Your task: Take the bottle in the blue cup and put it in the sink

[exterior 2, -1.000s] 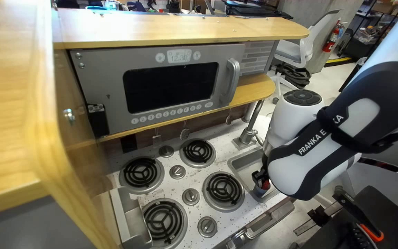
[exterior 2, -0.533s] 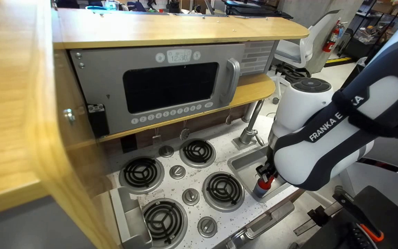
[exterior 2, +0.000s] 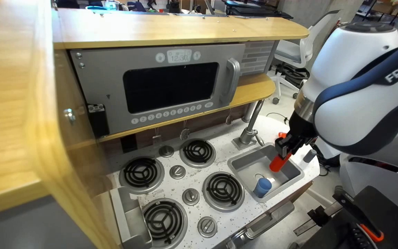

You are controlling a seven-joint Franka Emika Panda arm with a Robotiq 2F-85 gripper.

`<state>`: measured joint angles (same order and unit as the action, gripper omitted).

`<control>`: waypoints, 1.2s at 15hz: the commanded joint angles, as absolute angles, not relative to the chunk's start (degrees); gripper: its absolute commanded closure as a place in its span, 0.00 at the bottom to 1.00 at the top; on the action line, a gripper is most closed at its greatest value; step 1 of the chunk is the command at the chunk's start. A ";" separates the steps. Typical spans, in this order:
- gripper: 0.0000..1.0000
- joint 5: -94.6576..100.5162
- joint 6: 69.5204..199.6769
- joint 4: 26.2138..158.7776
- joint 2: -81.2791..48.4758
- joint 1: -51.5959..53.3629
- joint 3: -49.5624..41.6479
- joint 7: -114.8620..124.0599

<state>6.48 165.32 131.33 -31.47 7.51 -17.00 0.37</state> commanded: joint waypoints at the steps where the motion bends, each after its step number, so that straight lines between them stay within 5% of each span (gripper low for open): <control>1: 0.87 9.95 163.96 131.57 -28.53 5.76 -18.45 1.25; 18: 0.87 7.07 165.46 118.67 -43.49 -5.97 -14.10 1.53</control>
<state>8.29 165.37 122.06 -40.55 -4.42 -15.83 1.98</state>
